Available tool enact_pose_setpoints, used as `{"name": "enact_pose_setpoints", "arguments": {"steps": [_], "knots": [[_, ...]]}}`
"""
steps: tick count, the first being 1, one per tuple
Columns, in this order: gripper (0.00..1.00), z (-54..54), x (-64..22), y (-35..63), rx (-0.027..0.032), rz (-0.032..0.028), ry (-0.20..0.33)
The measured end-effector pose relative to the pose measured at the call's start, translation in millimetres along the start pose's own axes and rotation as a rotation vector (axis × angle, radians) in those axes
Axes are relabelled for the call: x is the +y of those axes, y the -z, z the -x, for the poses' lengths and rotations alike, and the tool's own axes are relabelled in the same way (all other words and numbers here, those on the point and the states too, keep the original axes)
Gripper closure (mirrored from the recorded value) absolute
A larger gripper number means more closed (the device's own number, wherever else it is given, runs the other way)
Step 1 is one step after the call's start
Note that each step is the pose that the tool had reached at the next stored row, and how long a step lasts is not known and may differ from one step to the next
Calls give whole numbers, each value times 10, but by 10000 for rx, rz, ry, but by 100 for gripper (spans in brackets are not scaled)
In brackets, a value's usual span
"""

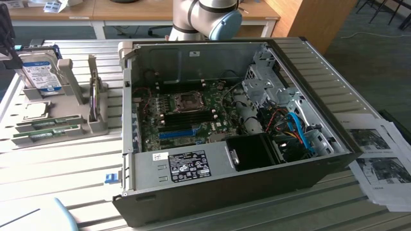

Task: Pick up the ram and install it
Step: 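Pick up the ram and move it above insertion slot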

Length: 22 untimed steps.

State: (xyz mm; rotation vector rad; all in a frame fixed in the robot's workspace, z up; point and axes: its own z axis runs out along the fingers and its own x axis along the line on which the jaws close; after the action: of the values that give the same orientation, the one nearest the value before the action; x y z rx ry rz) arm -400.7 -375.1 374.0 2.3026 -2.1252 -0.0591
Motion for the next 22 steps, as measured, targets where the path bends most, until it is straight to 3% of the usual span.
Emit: {"name": "enact_pose_setpoints", "arguments": {"steps": [22], "knots": [[91,-8,-11,-352,2,4,-1]]}}
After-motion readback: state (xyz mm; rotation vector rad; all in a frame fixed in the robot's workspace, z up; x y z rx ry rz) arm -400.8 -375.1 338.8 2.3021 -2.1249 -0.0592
